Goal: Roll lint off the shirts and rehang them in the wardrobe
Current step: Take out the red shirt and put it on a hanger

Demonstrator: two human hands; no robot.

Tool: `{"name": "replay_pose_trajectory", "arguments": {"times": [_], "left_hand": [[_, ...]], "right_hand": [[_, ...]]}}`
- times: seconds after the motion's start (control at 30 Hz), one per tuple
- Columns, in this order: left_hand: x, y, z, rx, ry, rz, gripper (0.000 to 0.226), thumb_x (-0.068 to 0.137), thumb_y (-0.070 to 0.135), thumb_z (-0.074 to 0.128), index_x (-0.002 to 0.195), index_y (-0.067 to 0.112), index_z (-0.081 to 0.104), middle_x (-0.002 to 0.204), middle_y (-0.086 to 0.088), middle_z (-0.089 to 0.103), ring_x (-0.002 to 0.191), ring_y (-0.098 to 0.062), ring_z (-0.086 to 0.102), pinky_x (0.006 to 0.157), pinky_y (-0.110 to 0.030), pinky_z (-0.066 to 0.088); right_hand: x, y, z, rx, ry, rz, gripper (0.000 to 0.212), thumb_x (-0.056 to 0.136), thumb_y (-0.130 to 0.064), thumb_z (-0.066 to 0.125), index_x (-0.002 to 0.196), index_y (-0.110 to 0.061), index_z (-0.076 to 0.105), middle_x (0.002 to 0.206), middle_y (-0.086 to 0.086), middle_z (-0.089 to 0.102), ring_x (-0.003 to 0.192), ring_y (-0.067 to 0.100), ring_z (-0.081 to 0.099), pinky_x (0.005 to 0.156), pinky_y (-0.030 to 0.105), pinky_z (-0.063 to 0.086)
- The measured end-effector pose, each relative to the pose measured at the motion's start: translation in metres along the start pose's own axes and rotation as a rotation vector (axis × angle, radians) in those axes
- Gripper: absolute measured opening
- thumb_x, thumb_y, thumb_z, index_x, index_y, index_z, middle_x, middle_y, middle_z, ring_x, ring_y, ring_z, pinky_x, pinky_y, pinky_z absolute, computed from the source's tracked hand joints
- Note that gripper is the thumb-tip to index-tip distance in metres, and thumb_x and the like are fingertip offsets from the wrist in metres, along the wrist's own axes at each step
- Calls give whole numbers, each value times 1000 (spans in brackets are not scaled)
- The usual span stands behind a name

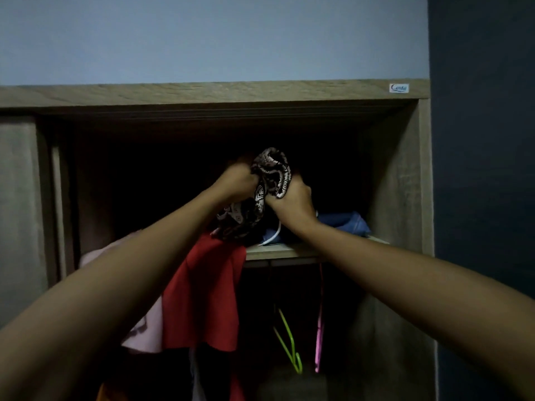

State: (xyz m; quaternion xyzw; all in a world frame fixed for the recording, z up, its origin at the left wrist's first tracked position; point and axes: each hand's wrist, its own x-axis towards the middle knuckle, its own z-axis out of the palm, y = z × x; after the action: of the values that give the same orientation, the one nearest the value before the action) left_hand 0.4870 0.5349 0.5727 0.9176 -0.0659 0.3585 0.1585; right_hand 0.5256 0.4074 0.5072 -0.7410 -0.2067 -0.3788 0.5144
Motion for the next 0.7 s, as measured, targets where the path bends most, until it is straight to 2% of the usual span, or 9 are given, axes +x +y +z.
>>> {"name": "replay_pose_trajectory", "arguments": {"times": [0.07,0.13,0.23,0.3,0.37,0.43,0.5,0.57,0.7], "left_hand": [[6,6,8,-56,30,35,42,97,1,47,138,-5,49,142,-26,52,130,-36,51,96,-25,35],[17,16,16,-96,65,63,42,97,3,48,138,-6,50,143,-25,51,131,-38,50,100,-29,37],[35,41,22,-125,82,138,43,99,12,50,140,0,52,145,-23,51,133,-40,49,106,-34,38],[44,57,28,-199,106,138,45,100,15,54,143,3,49,147,-23,50,135,-38,48,108,-35,38],[45,63,40,-297,123,162,54,100,22,56,151,10,40,154,-19,43,140,-34,43,113,-36,36],[42,53,60,-273,28,173,59,101,27,54,155,18,32,159,-14,36,143,-33,38,118,-39,32],[36,36,79,-117,-153,159,57,103,28,50,156,21,30,161,-12,33,144,-32,36,119,-40,30],[30,24,88,39,-284,137,51,105,27,46,153,20,35,159,-13,37,142,-31,39,118,-39,31],[23,24,77,93,-322,130,48,103,26,45,150,15,41,156,-16,40,141,-32,41,116,-38,33]], "right_hand": [[10,1,-7,16,64,13,39,74,-28,78,107,-10,66,103,10,74,98,27,71,71,23,50],[20,0,-15,32,140,13,32,79,-22,76,107,-8,69,106,13,74,99,28,70,71,23,49],[39,5,-24,21,199,-13,33,89,-12,66,121,-5,64,119,16,68,111,31,65,88,28,51],[52,16,-35,-81,206,-43,50,93,-15,58,140,-4,47,135,18,57,122,32,56,101,33,45],[64,35,-49,-218,209,-115,64,98,-23,47,154,-8,19,154,21,35,138,35,40,114,45,36],[70,59,-64,-512,88,-156,64,104,-21,38,158,-10,5,163,19,13,149,35,22,122,46,22],[71,78,-72,-793,-204,-18,60,104,-18,43,156,-7,16,162,19,20,145,35,28,120,40,25],[63,78,-75,-986,-442,82,48,99,-19,50,145,-5,42,149,19,45,131,35,48,110,39,38],[50,43,-90,-900,-544,69,35,94,-21,54,124,-5,61,123,16,64,110,31,60,87,32,47]]}}
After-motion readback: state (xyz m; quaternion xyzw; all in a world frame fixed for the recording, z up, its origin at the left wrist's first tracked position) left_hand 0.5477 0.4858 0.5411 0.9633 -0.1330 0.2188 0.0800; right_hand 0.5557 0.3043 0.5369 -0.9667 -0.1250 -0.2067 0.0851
